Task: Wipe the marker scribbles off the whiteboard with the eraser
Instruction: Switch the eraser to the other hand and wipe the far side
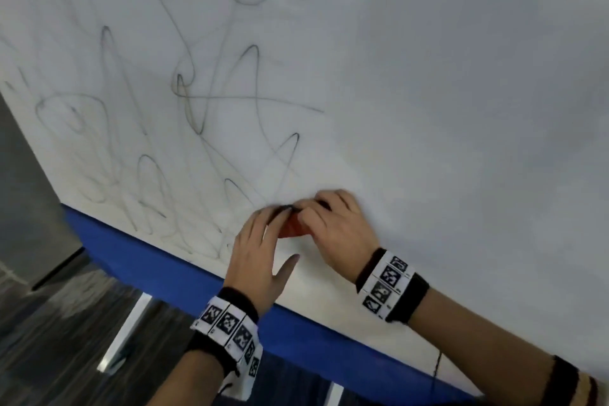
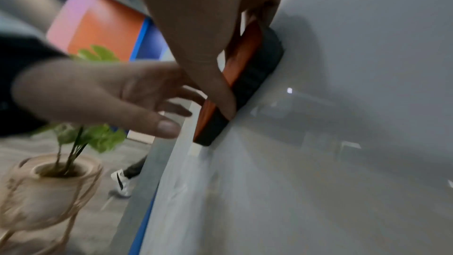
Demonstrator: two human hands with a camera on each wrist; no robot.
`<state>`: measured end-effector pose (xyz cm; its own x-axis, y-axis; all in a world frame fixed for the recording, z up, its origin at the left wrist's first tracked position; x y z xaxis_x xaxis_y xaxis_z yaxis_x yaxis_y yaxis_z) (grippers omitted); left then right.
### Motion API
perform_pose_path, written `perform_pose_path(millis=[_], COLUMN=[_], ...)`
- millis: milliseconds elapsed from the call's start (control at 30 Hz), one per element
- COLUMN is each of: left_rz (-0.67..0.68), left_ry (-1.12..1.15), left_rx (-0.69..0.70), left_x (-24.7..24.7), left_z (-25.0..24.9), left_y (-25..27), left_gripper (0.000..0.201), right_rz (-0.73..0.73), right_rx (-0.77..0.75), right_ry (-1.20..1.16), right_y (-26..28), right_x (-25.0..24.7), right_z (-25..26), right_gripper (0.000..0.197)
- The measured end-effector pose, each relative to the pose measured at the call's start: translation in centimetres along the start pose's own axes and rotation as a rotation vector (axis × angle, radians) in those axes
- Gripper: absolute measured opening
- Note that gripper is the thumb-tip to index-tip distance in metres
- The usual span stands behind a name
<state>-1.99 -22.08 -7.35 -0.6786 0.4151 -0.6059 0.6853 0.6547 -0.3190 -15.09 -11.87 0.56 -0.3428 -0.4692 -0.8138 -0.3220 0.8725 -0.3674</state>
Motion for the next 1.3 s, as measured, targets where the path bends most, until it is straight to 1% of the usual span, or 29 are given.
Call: perform_pose_path(millis=[67, 133, 200, 233, 267, 300, 367, 400, 433, 500, 567, 633, 667, 700, 733, 833, 867, 900, 933, 967, 1000, 1033, 1067, 1100, 1133, 1167, 1233, 1267, 1300], left_rz=[-0.150, -0.272, -0.373, -0.442, -0.519, -0.595, -0.699, -0.715, -0.714, -0.662, -0.597, -0.577, -0.579, -0.607, -0.647, -0.773, -0.802, -0.833, -0.857, -0.855, -0.822, -0.803, -0.804, -0.833, -0.868, -0.906, -0.944, -0.947, -0.963], left_ry=[0.066, 0.082, 0.008, -0.035, -0.051, -0.037, 0.025, 0.031, 0.004, -0.114, -0.211, -0.254, -0.247, -0.209, -0.147, 0.118, 0.144, 0.110, 0.050, -0.027, -0.114, -0.183, -0.230, -0.241, -0.220, -0.183, -0.071, -0.014, 0.021], left_rx=[0.096, 0.176, 0.262, 0.278, 0.250, 0.179, 0.022, 0.000, 0.034, 0.195, 0.304, 0.354, 0.341, 0.286, 0.199, -0.158, -0.237, -0.234, -0.132, 0.034, 0.212, 0.347, 0.410, 0.416, 0.358, 0.262, 0.028, -0.049, -0.094], left_x=[-2.3, -5.1, -7.9, -9.4, -10.9, -12.4, -14.2, -14.2, -13.7, -11.6, -10.3, -11.5, -12.9, -14.7, -17.2, -25.5, -27.0, -27.2, -26.2, -24.5, -22.8, -22.0, -22.5, -24.4, -26.8, -29.5, -34.8, -36.5, -37.1], left_z=[-3.9, -7.4, -9.7, -10.2, -10.3, -10.2, -10.3, -10.8, -11.6, -13.2, -13.4, -13.5, -13.9, -14.4, -15.2, -19.0, -20.7, -22.5, -24.1, -25.2, -25.7, -25.5, -24.9, -24.5, -24.5, -24.7, -25.7, -26.4, -27.1], left_y=[-3.6, -6.9, -9.7, -11.0, -12.2, -13.4, -14.8, -15.1, -15.0, -13.9, -12.6, -13.3, -14.5, -16.2, -18.3, -25.1, -26.3, -26.6, -26.1, -24.9, -23.7, -23.2, -23.8, -25.4, -27.4, -29.5, -33.0, -34.1, -34.5], left_gripper=[0.062, 0.054, 0.052, 0.052, 0.052, 0.053, 0.058, 0.059, 0.058, 0.055, 0.053, 0.053, 0.054, 0.055, 0.057, 0.061, 0.063, 0.063, 0.063, 0.061, 0.058, 0.056, 0.054, 0.054, 0.054, 0.055, 0.059, 0.061, 0.061], right_rz=[-0.048, -0.086, -0.132, -0.148, -0.163, -0.187, -0.258, -0.290, -0.311, -0.310, -0.248, -0.180, -0.171, -0.179, -0.203, -0.282, -0.289, -0.288, -0.283, -0.272, -0.251, -0.227, -0.205, -0.180, -0.153, -0.132, -0.115, -0.106, -0.092], right_rx=[0.039, 0.114, 0.183, 0.215, 0.252, 0.289, 0.336, 0.350, 0.361, 0.367, 0.339, 0.316, 0.322, 0.336, 0.357, 0.430, 0.451, 0.474, 0.501, 0.525, 0.543, 0.557, 0.573, 0.598, 0.625, 0.644, 0.656, 0.657, 0.660], right_ry=[0.062, 0.125, 0.196, 0.224, 0.245, 0.256, 0.253, 0.260, 0.269, 0.283, 0.306, 0.313, 0.294, 0.264, 0.234, 0.216, 0.230, 0.246, 0.252, 0.250, 0.249, 0.254, 0.262, 0.274, 0.292, 0.321, 0.382, 0.404, 0.414], right_y=[-2.1, -4.2, -5.8, -6.5, -7.1, -7.6, -8.4, -8.7, -9.1, -9.9, -10.9, -12.0, -12.4, -12.9, -13.4, -15.2, -15.9, -16.8, -17.7, -18.8, -19.9, -21.0, -22.0, -23.0, -23.9, -24.7, -26.3, -27.0, -27.7], right_x=[-5.2, -9.7, -13.9, -15.9, -17.6, -19.3, -21.8, -22.8, -23.5, -24.1, -24.5, -25.6, -26.5, -27.7, -29.0, -33.2, -34.4, -35.6, -36.8, -37.9, -39.0, -40.1, -41.0, -41.9, -42.5, -43.0, -43.1, -42.7, -42.1], right_z=[-3.1, -5.7, -7.9, -8.8, -9.7, -10.4, -11.5, -11.9, -12.3, -12.9, -13.2, -13.6, -14.0, -14.5, -15.2, -17.3, -17.9, -18.5, -19.0, -19.5, -19.9, -20.3, -20.7, -20.9, -21.1, -21.3, -21.5, -21.5, -21.6], right_gripper=[0.034, 0.037, 0.043, 0.049, 0.055, 0.059, 0.059, 0.056, 0.053, 0.051, 0.056, 0.062, 0.062, 0.061, 0.061, 0.059, 0.060, 0.061, 0.063, 0.066, 0.068, 0.069, 0.071, 0.072, 0.074, 0.077, 0.080, 0.081, 0.081])
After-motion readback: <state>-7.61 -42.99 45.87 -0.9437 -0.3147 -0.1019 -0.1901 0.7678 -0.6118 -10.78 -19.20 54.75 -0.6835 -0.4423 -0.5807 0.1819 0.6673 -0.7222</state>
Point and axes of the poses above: each hand's wrist, its own y-axis away from the middle knuckle, its own x-axis out of the palm, z = x × y, the point moved 1 cm from there along -y, towards the middle knuckle, and after that the axes turned 15 degrees about -x, right-handed, at the moved point
